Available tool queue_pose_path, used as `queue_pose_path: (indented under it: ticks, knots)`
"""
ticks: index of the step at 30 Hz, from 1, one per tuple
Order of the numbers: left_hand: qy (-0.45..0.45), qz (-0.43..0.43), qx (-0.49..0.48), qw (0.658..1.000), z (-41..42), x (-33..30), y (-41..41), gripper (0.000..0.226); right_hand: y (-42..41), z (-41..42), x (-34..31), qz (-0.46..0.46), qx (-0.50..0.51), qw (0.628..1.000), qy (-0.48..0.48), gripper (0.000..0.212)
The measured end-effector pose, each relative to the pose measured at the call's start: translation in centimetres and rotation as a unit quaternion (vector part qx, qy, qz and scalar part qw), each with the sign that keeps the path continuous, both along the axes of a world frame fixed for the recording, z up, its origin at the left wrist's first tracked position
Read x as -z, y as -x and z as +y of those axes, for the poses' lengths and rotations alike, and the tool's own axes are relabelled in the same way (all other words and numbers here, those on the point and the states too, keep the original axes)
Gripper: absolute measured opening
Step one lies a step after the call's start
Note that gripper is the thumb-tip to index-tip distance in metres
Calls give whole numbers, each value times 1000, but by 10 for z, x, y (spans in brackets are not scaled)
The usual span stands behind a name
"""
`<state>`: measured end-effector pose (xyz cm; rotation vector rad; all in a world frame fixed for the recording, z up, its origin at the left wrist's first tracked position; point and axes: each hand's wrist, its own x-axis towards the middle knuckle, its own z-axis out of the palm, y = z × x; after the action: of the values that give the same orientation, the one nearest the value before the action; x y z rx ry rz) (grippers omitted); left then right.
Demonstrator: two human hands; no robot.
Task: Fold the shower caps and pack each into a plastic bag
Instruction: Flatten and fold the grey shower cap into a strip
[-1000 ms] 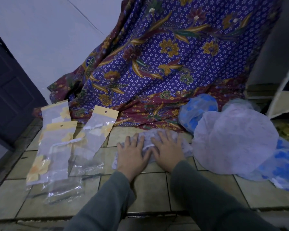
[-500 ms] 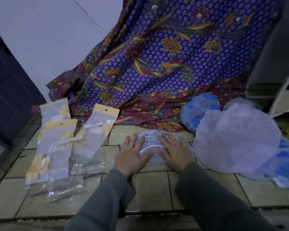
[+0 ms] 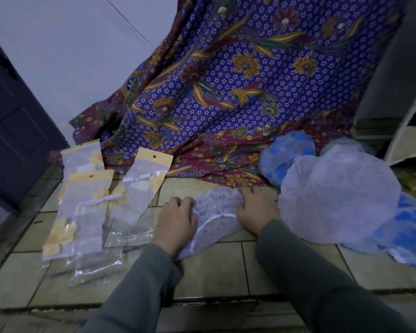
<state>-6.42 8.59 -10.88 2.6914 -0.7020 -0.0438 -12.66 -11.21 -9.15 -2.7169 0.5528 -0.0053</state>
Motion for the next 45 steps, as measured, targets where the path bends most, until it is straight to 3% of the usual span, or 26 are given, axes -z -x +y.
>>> queue_pose_path:
  ticks: [4, 7, 9, 12, 15, 18, 21, 24, 26, 28, 32, 35, 37, 40, 42, 45]
  knots:
    - [-29, 36, -17, 999, -1, -16, -6, 19, -15, 7, -23, 68, -20, 997, 41, 43]
    - [63, 88, -25, 994, 6, -23, -13, 21, -25, -8, -36, 111, -23, 991, -67, 52]
    - [140, 116, -25, 983, 9, -25, -16, 21, -30, -16, -41, 108, -36, 991, -74, 56]
    - [233, 113, -45, 965, 1, -24, -13, 22, -34, -11, -43, -40, -37, 991, 122, 64]
    - [280, 139, -104, 944, -10, -21, -5, 37, -37, 7, -42, -181, -31, 970, 161, 57]
    - [217, 127, -118, 961, -15, -15, 5, 40, -31, 26, -28, -142, -73, 976, 146, 54]
    - [14, -22, -88, 996, -16, -8, 15, 35, -10, 45, 2, -4, -117, 988, 104, 64]
    - [-20, -116, -18, 993, -21, -5, 16, 40, 8, 46, 31, 51, -125, 988, 70, 62]
    - [-71, -87, 52, 992, -24, 1, 17, 52, 12, 40, 38, 50, -124, 989, 63, 61]
    - [-106, 8, 71, 992, -23, 12, 17, 56, 11, 33, 39, 57, -133, 988, 49, 57]
    - [-94, 64, 79, 990, -22, 12, 16, 54, 18, 23, 32, 36, -155, 987, 31, 58]
    - [-66, 63, 73, 993, -18, 10, 11, 55, 37, 15, 22, -140, -197, 970, 21, 43]
    - [-22, -6, 66, 998, -15, 11, 10, 57, 49, 6, 20, -199, -254, 947, 10, 28]
    - [103, -100, 121, 982, -14, 7, 15, 37, 55, -4, 17, -143, -270, 952, 10, 36]
    - [144, -71, 216, 963, -17, 5, 19, 22, 52, -11, 20, -126, -245, 961, -13, 40]
    - [130, 12, 281, 951, -18, 6, 22, 25, 50, -16, 29, -144, -230, 961, -50, 35]
